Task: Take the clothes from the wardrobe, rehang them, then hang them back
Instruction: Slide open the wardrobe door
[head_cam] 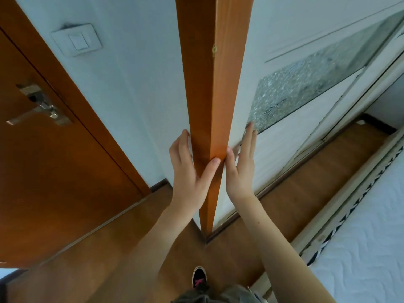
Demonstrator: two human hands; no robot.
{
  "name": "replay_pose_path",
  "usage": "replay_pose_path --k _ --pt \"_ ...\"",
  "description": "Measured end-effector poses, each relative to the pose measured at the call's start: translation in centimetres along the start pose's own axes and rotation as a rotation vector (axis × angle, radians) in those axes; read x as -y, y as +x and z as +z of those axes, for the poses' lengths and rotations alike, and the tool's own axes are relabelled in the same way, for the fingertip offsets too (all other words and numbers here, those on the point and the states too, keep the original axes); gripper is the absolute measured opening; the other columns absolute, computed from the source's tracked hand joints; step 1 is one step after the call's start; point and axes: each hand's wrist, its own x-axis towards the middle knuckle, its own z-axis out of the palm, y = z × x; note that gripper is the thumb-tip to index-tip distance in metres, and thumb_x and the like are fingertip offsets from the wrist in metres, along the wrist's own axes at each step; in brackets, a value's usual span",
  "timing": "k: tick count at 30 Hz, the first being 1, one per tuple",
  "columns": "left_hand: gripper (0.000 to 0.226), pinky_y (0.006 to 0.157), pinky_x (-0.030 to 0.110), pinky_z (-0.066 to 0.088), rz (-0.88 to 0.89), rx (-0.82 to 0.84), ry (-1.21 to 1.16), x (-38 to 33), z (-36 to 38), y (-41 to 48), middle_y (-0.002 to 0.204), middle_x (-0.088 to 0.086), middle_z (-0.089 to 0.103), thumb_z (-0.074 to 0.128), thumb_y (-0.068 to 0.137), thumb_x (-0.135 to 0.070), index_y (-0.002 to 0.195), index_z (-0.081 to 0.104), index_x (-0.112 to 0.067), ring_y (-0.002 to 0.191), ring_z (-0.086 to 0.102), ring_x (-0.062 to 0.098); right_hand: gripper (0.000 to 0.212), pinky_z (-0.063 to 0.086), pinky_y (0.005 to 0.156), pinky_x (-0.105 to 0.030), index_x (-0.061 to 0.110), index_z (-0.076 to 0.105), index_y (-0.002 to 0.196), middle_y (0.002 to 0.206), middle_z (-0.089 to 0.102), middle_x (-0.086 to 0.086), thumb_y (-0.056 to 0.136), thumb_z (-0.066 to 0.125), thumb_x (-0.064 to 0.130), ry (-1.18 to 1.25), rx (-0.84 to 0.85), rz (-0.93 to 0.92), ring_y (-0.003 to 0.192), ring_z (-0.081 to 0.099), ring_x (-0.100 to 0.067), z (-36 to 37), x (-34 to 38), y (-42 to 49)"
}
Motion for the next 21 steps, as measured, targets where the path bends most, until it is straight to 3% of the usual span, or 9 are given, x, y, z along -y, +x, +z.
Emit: replay_pose_path --k 5,13,21 --pt "0.076 0.09 0.046 0.057 0.006 -0.007 -0.011 0.5 0.4 -0.1 0.148 0.003 0.033 0.044 0.083 -0.071 0.147 0.019 -0.037 0.128 0.05 0.027 0.08 0.017 0.117 -0.055 0.02 -0.006 0.155 0.163 -0.006 0.005 0.092 0.016 0.066 -0.098 -0.011 -0.008 0.15 -0.009 -0.016 0.1 -0.1 0.7" --pt "0.078 0.088 0.047 0.058 0.034 -0.043 -0.015 0.7 0.6 -0.1 0.147 0.007 0.036 0.046 0.084 -0.068 0.147 0.023 -0.03 0.125 0.051 0.029 0.076 0.016 0.119 -0.052 0.025 -0.008 0.154 0.163 -0.004 0.007 0.093 0.018 0.063 -0.15 -0.037 -0.013 0.151 -0.004 -0.016 -2.0 -1.9 3.6" --pt "0.073 0.089 0.051 0.056 0.038 -0.109 -0.025 0.2 0.6 -0.3 0.143 0.012 0.04 0.052 0.086 -0.062 0.143 0.033 -0.02 0.122 0.053 0.032 0.075 0.017 0.119 -0.051 0.019 -0.001 0.155 0.164 0.001 0.003 0.095 0.02 0.06 -0.149 -0.067 -0.046 0.151 0.001 -0.017 -5.3 -5.2 7.9"
